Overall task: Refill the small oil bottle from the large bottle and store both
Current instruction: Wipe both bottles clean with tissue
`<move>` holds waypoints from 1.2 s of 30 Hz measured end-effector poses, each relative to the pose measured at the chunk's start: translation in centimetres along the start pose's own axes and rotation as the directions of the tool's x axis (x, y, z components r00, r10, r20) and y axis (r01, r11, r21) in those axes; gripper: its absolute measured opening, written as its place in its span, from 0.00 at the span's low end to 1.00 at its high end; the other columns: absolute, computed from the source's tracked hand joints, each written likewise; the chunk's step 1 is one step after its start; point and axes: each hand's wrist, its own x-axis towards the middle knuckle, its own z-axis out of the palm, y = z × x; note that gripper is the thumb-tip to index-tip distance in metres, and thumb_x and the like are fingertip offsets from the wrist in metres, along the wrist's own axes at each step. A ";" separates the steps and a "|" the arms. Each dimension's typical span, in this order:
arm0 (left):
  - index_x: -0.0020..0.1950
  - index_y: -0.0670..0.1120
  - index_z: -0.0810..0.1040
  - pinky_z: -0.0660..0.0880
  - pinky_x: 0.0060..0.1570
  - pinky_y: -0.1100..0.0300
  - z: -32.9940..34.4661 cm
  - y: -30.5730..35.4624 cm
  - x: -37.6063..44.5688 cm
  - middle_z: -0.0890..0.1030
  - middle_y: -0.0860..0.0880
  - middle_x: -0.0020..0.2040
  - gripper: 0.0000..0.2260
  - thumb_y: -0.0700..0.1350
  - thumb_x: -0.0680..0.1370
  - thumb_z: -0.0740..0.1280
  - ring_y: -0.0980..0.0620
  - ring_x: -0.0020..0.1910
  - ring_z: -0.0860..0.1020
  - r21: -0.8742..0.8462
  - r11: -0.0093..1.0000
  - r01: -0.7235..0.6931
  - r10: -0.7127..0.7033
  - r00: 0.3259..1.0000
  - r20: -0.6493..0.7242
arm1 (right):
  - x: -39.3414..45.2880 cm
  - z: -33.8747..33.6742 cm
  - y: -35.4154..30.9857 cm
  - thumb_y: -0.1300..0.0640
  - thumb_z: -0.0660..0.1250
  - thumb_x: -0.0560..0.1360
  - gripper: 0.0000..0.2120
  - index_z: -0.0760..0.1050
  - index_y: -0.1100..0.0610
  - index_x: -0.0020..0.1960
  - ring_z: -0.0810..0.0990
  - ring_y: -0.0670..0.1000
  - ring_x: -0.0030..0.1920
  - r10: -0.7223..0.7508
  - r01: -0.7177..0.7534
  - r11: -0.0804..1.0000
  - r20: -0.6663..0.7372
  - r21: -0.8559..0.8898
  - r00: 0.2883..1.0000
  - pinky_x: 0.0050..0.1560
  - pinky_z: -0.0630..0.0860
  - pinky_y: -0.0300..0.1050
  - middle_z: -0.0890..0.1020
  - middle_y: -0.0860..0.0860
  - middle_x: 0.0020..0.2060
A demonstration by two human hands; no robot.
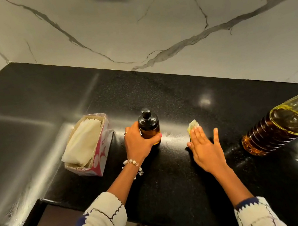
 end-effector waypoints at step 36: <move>0.48 0.54 0.78 0.78 0.54 0.55 -1.0 3.1 2.3 0.82 0.54 0.47 0.19 0.58 0.63 0.77 0.56 0.48 0.79 -0.145 0.989 0.029 -0.002 0.983 0.183 | -1.8 -0.3 0.0 0.39 0.33 0.78 0.37 0.50 0.64 0.76 0.49 0.57 0.77 0.459 -0.459 0.888 0.038 -0.016 0.888 0.71 0.36 0.65 0.55 0.59 0.76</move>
